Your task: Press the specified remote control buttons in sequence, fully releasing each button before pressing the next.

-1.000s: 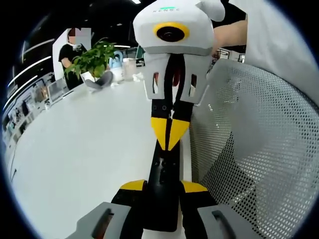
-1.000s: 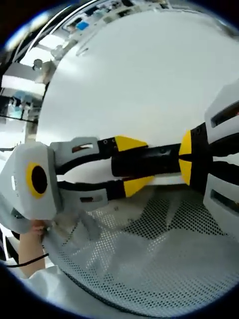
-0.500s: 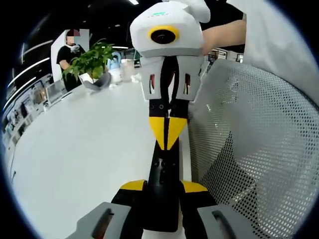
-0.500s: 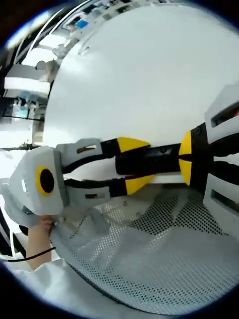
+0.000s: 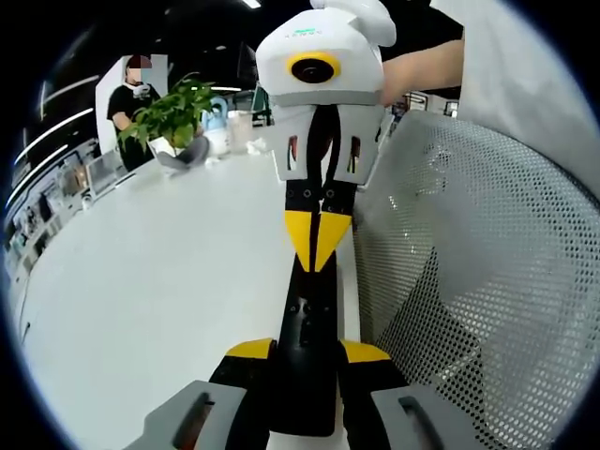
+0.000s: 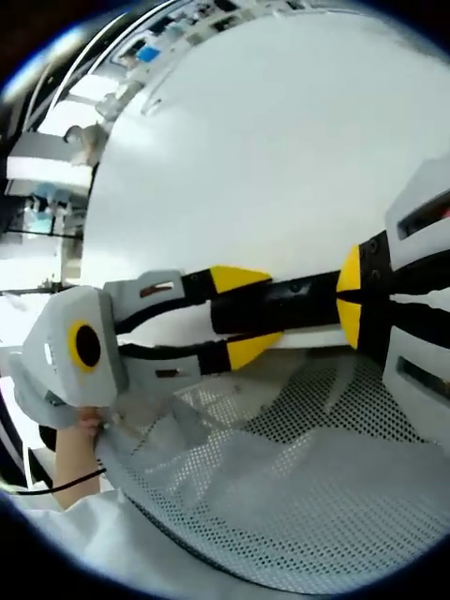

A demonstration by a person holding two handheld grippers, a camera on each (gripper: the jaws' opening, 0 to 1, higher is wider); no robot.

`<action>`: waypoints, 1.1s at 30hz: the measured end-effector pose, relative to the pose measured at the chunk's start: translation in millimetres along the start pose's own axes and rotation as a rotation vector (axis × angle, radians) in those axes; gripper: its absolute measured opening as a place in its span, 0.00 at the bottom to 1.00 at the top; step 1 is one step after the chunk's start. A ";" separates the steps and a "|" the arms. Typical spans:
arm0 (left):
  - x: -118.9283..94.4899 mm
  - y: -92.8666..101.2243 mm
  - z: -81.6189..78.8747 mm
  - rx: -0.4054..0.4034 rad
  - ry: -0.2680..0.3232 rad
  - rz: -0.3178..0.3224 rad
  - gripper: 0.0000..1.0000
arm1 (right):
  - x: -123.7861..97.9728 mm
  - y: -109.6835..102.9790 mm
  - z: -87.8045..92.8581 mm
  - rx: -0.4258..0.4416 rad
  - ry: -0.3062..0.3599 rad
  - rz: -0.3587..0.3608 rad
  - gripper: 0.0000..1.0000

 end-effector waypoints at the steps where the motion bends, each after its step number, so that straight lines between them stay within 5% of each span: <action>1: 0.0 0.0 0.1 0.000 0.000 0.000 0.25 | 0.5 -0.2 -0.4 -0.010 -0.007 0.004 0.00; 13: 0.1 0.1 0.0 0.000 -0.002 0.000 0.25 | 0.3 1.2 1.0 0.027 -0.013 0.017 0.00; 27: 0.2 0.4 0.1 -0.004 0.002 -0.004 0.26 | -1.3 1.9 8.1 0.307 0.219 0.026 0.00; 33: 0.2 0.4 0.0 -0.005 0.002 -0.003 0.26 | 3.2 -2.6 0.3 0.188 0.185 0.042 0.00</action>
Point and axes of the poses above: the point that each gripper's makers call its tool centre point, and the gripper's own axes: x roughly forward along the fingers, y roughly to its right, z roughly out of its underside, the point moved 5 cm from there along -x, roughly backward along the fingers, and after that the axes turned 3 degrees about x, right-handed, at the moved point
